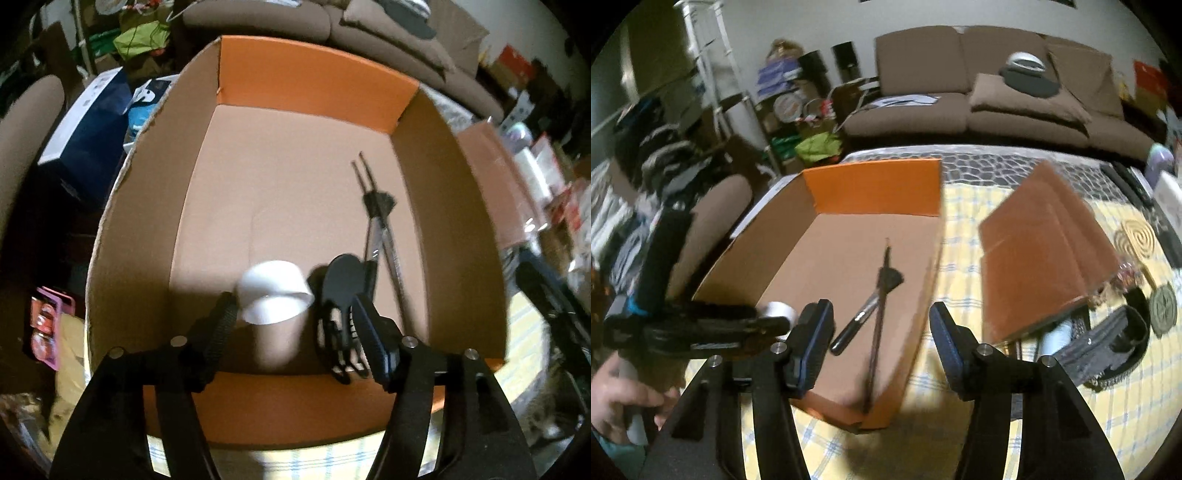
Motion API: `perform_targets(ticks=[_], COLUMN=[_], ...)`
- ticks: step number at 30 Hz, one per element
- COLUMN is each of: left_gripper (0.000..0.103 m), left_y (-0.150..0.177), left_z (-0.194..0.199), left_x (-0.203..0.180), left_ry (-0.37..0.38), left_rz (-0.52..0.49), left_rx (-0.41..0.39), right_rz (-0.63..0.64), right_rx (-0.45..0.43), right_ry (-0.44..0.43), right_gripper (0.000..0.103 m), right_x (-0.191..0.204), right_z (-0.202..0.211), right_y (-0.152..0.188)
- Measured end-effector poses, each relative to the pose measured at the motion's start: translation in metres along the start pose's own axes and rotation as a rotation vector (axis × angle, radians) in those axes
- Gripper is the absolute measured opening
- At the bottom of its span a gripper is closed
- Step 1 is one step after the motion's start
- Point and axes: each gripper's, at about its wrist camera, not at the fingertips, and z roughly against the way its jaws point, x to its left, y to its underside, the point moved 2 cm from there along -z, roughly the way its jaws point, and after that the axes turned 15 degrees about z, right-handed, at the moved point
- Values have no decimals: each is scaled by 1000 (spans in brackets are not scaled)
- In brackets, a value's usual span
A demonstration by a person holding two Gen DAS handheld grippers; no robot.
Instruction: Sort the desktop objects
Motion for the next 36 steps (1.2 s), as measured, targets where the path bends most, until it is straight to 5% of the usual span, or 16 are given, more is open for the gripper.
perform_targets(ticks=[9,15,24,36], left_gripper=[65,65,64,53], left_y=[-10,-12,-31,-96], left_z=[19,17,-12,-94], left_x=[13,-3,-57,-98], left_ry=[166,203,114,-1], left_rz=[114,101,5,48], left_rx=[-13,5,61,148], right_rz=[-4,-8,-25,-34], right_rx=[-13,-12,-5,18], right_ry=[48,49,57,46], right_gripper=[55,47,43,40], right_x=[-3,-9,-25,-45], right_z=[9,10,15,19], right_y=[0,0,5,15])
